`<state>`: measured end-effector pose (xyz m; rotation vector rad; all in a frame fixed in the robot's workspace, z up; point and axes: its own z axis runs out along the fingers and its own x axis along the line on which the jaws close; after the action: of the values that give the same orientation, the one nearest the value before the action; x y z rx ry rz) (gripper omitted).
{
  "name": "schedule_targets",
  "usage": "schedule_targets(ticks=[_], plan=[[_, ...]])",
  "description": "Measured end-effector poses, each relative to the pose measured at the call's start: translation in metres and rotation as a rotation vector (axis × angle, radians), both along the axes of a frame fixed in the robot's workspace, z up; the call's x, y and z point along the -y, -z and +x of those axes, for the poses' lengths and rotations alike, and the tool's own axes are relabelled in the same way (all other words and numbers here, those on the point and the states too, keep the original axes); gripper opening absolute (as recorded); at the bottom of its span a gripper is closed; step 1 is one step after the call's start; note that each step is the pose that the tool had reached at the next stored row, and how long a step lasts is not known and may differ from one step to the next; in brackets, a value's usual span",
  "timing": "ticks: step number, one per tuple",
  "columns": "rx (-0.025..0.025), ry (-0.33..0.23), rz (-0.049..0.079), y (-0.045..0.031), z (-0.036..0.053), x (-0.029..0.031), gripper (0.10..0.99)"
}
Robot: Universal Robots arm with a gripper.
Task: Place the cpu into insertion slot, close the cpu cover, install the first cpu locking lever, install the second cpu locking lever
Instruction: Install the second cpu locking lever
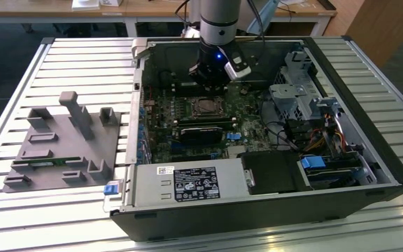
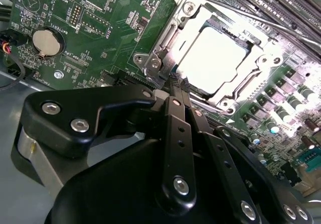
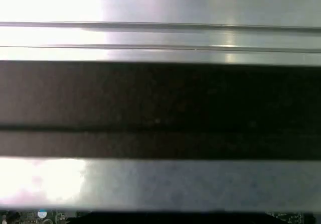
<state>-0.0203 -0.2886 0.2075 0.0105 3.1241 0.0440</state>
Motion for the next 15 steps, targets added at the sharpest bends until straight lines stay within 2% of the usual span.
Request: schedule_targets(ticks=[6, 9, 11, 15], plan=[[0.0002, 0.0, 0.0, -0.013, -0.0002, -0.0001, 0.106], [0.0002, 0.0, 0.0, -0.0138, -0.0002, 0.0007, 0.106], [0.0001, 0.0, 0.0, -0.0139, -0.0003, 0.0038, 0.106], [0.0002, 0.0, 0.0, -0.0138, -0.0005, 0.0146, 0.106]])
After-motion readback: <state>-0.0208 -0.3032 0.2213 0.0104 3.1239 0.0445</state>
